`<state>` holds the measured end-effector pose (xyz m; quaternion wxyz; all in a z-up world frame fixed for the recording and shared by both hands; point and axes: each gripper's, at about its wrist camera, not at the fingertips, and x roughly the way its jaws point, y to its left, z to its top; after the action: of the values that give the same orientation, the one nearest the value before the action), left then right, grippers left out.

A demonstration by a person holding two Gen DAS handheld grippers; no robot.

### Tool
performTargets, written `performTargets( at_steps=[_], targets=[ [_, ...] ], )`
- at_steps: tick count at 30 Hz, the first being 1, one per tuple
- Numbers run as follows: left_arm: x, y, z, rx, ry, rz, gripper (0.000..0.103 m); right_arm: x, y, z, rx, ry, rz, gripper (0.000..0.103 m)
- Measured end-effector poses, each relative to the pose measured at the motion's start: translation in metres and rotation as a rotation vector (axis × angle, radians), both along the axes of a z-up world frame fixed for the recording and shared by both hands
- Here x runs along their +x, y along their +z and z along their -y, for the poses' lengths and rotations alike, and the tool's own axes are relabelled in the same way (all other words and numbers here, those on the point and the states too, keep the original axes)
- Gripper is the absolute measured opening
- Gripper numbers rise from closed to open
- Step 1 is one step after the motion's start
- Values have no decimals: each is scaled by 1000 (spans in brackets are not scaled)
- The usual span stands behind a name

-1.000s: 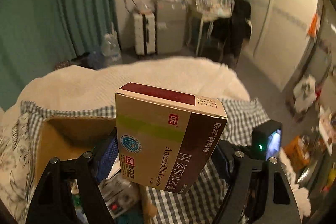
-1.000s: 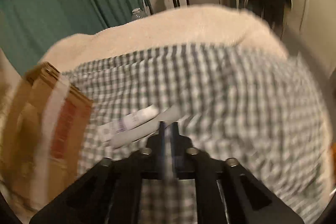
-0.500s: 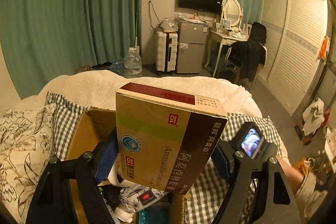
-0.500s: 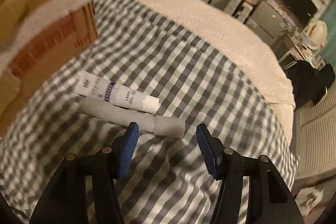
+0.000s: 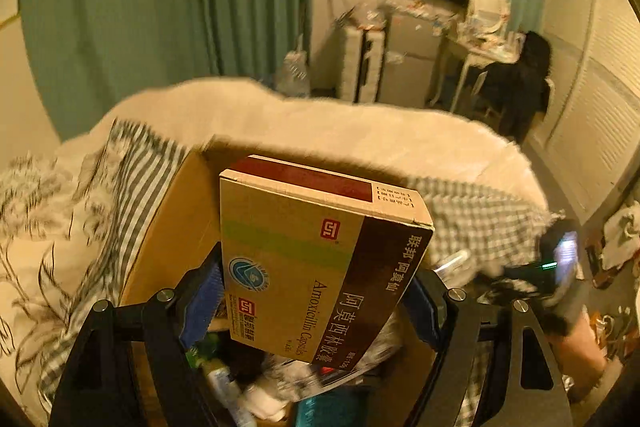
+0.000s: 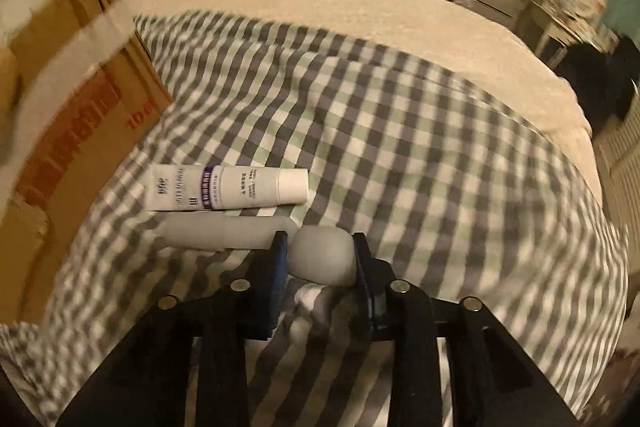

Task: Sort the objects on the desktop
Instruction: 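Grasp the white tube with the right tool while the left carries the medicine box to the box, then release the medicine box and white tube into the cardboard box with both tools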

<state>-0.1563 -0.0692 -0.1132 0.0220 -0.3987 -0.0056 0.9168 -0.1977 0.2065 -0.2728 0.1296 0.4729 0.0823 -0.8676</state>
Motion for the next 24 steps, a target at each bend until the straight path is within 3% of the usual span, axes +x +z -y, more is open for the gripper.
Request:
performTargets(
  at_steps=[4, 8, 11, 17, 22, 24],
  targets=[
    [1, -12, 20, 14, 56, 38, 84, 24, 32, -7, -38, -51, -61, 22],
    [12, -1, 28, 10, 80, -2, 101, 45, 76, 4, -67, -80, -144, 21],
    [25, 14, 31, -8, 72, -49, 101, 54, 109, 20, -124, -103, -210, 22],
    [51, 48, 52, 46, 70, -92, 103, 71, 174, 64, -204, -56, -310, 22],
    [73, 78, 68, 39, 67, -141, 103, 84, 209, 110, -212, 15, -356, 24],
    [81, 87, 75, 34, 71, -158, 103, 88, 216, 131, -220, 41, -358, 30]
  ],
)
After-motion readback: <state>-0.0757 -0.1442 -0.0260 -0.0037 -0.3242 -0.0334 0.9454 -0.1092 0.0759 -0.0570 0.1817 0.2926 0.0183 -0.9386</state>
